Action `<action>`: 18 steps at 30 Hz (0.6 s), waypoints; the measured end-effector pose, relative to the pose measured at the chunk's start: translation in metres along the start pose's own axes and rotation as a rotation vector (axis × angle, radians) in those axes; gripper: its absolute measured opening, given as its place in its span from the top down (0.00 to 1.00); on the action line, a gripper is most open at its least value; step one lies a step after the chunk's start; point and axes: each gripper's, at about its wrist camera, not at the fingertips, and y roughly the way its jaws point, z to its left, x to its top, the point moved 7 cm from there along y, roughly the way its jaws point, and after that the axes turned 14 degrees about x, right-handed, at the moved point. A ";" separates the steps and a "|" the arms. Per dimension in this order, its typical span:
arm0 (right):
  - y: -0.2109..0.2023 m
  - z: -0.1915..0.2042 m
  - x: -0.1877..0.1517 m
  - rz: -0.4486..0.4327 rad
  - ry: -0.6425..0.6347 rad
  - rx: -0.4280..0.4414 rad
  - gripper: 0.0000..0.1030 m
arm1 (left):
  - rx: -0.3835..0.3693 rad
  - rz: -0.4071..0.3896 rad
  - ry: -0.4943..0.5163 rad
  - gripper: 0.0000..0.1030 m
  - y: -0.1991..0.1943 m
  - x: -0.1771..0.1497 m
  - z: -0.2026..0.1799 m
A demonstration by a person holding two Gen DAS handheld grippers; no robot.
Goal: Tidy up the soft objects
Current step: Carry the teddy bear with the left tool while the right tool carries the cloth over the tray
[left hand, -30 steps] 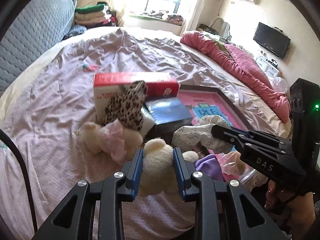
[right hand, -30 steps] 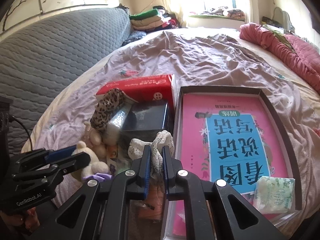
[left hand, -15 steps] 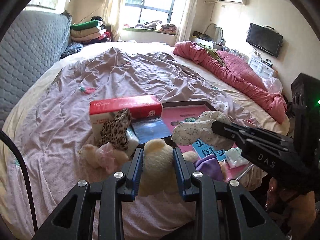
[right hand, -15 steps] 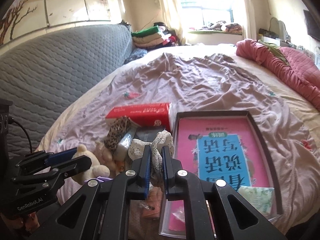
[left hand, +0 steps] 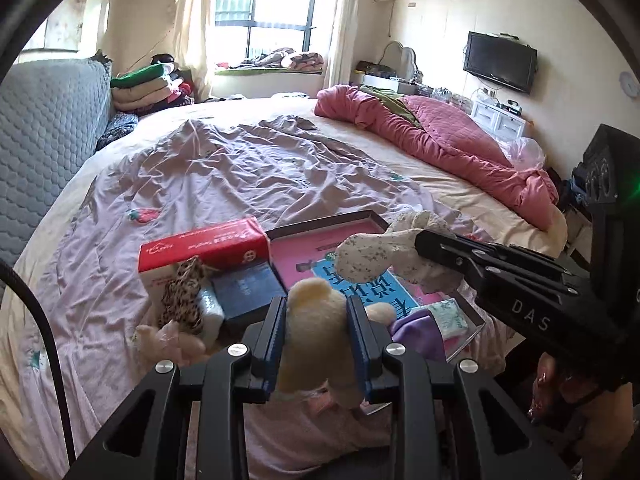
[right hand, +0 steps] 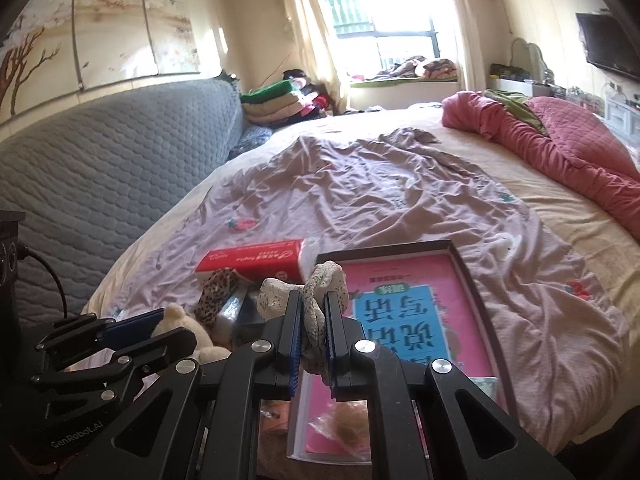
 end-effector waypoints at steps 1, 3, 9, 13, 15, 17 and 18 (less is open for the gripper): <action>-0.003 -0.003 0.000 -0.003 0.005 -0.004 0.90 | 0.006 -0.002 0.008 0.70 0.000 0.002 -0.003; -0.008 -0.008 0.001 -0.012 0.017 -0.011 0.90 | 0.009 -0.007 0.018 0.70 -0.001 0.007 -0.009; -0.025 -0.027 0.000 -0.037 0.051 -0.032 0.90 | 0.025 -0.018 0.051 0.70 0.000 0.014 -0.024; -0.035 -0.037 0.000 -0.051 0.071 -0.044 0.90 | 0.028 -0.016 0.066 0.70 0.003 0.016 -0.033; -0.039 -0.042 0.000 -0.059 0.080 -0.051 0.90 | 0.026 -0.017 0.070 0.70 0.005 0.017 -0.037; -0.043 -0.048 0.001 -0.068 0.089 -0.056 0.90 | 0.023 -0.015 0.072 0.70 0.007 0.017 -0.039; -0.046 -0.051 0.001 -0.075 0.096 -0.062 0.90 | 0.025 -0.014 0.076 0.70 0.008 0.018 -0.041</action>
